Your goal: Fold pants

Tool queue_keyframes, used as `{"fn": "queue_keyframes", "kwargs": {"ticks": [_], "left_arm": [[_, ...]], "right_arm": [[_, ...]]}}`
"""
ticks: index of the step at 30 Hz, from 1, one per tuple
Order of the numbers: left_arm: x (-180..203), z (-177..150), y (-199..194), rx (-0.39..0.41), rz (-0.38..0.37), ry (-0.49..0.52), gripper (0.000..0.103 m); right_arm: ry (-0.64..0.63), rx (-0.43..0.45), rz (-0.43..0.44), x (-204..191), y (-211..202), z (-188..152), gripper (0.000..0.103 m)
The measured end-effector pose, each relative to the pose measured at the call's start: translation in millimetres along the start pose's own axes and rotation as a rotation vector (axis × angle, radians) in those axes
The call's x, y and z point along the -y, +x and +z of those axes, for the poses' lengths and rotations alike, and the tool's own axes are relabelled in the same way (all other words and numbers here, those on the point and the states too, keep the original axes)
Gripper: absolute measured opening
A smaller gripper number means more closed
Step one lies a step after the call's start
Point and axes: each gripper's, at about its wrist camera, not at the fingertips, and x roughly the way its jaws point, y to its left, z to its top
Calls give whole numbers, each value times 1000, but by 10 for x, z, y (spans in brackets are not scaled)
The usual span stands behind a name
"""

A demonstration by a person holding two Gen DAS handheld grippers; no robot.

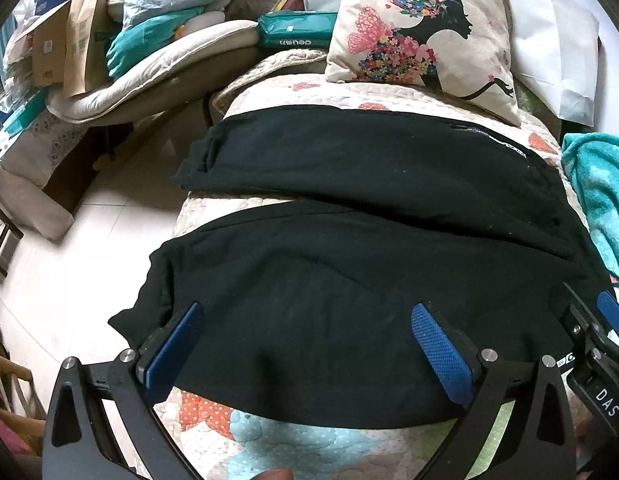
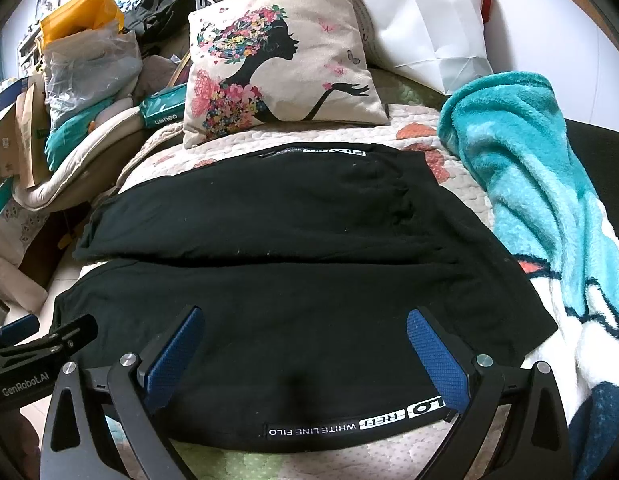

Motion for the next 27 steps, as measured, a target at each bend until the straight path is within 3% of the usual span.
{"fn": "queue_keyframes", "kwargs": {"ticks": [27], "left_arm": [[37, -7, 26, -10, -1, 4, 103]], "right_arm": [[0, -2, 0, -4, -4, -9, 103]]}}
